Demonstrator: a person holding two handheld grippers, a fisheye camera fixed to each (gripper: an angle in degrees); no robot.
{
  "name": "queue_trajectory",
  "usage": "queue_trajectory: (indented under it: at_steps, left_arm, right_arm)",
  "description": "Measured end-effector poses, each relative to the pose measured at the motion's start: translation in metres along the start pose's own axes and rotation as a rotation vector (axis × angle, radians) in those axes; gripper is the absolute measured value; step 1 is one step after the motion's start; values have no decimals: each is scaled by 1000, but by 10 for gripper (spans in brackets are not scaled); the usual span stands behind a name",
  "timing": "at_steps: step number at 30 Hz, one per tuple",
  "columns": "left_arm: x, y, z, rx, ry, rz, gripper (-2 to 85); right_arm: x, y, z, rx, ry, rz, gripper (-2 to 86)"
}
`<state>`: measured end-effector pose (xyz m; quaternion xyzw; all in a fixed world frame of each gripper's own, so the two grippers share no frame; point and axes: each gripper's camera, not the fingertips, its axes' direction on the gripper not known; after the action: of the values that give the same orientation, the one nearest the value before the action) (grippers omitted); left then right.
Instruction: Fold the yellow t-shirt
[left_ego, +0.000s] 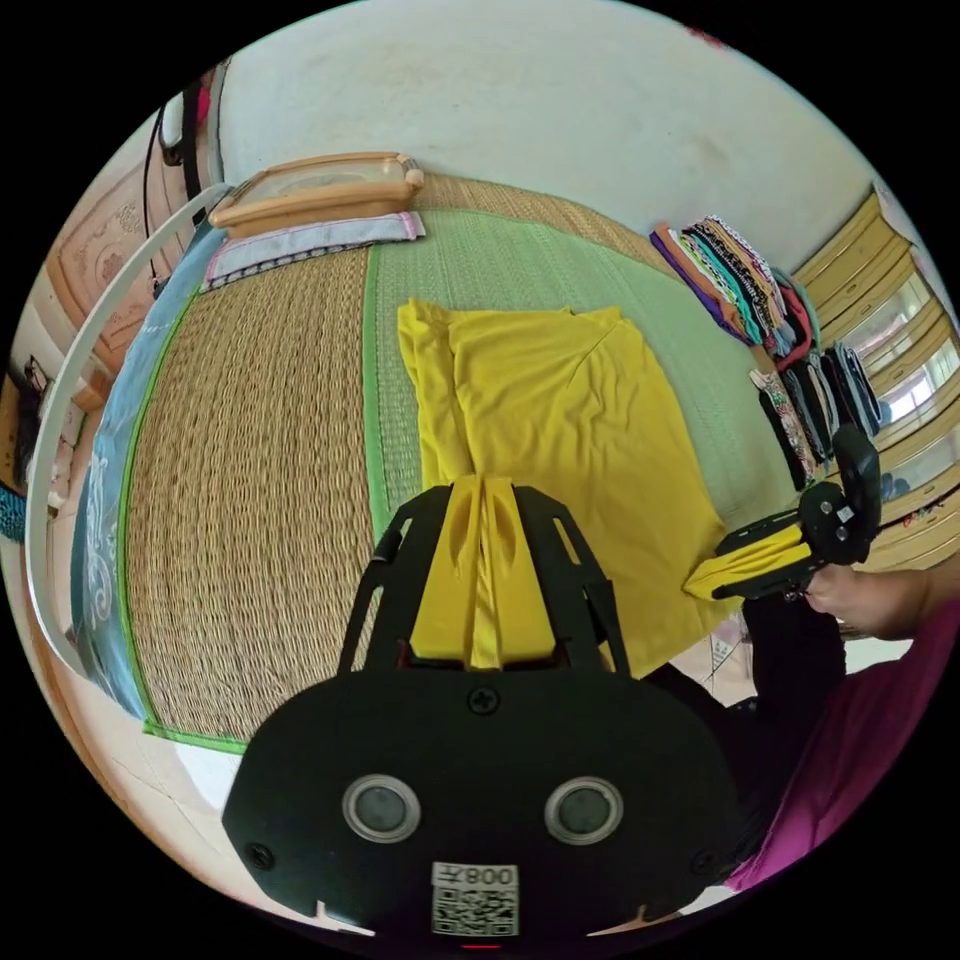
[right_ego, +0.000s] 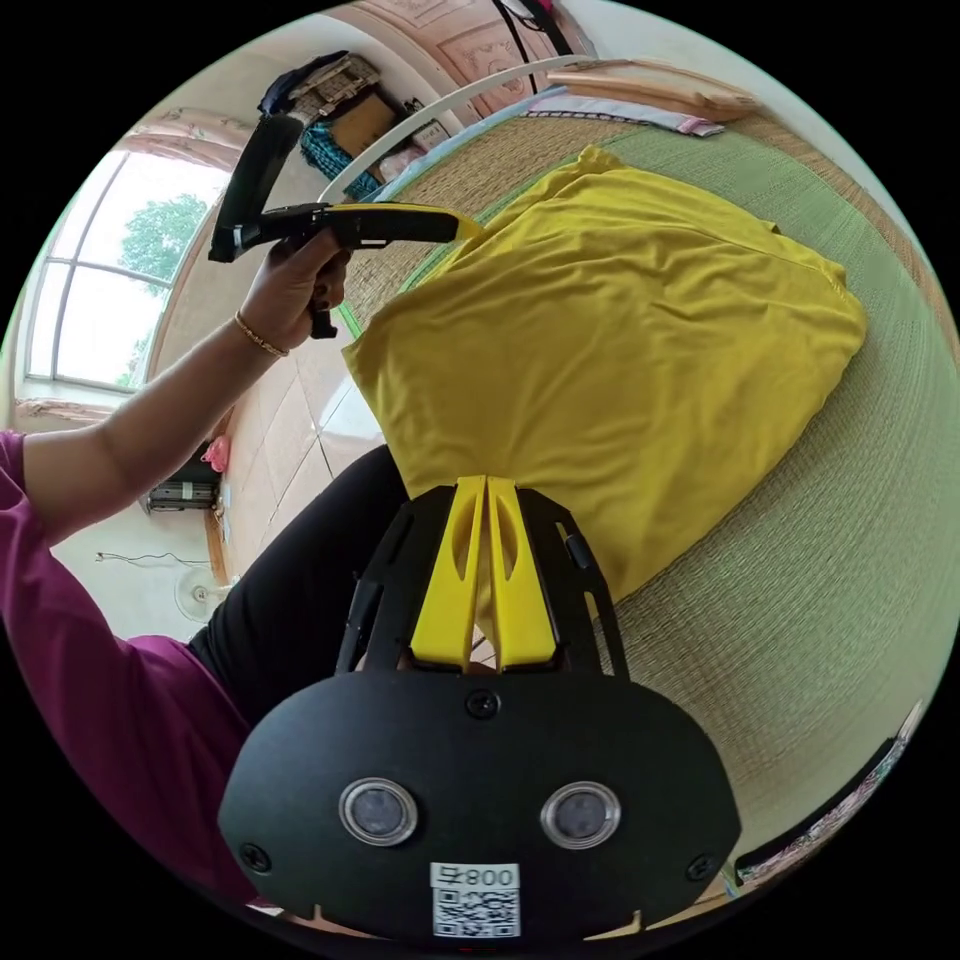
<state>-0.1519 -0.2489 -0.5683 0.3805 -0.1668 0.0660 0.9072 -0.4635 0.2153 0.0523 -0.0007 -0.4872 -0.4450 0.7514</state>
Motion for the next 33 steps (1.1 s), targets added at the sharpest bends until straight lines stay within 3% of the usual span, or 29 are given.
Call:
queue_trajectory:
  at_steps: [5, 9, 14, 23, 26, 28, 33]
  left_arm:
    - [17, 18, 16, -108, -16, 15, 2]
    - [8, 24, 14, -86, 12, -40, 1]
    - [20, 33, 0, -62, -32, -59, 2]
    - [99, 92, -89, 189, -88, -29, 3]
    - [129, 106, -61, 82, -138, 5, 2]
    - [132, 112, -17, -97, -182, -29, 2]
    - [133, 122, -34, -39, -67, -116, 3]
  right_arm:
    - [-21, -44, -7, 73, -59, -60, 1]
    - [-36, -59, 22, -19, -33, -111, 2]
    - [-25, -45, 9, 24, -100, -43, 2]
    - [-38, 11, -47, 89, 51, -34, 2]
    - [-29, 36, -44, 56, 80, 39, 2]
    - [-23, 46, -36, 38, 86, 70, 2]
    - [-20, 60, -40, 33, 97, 95, 2]
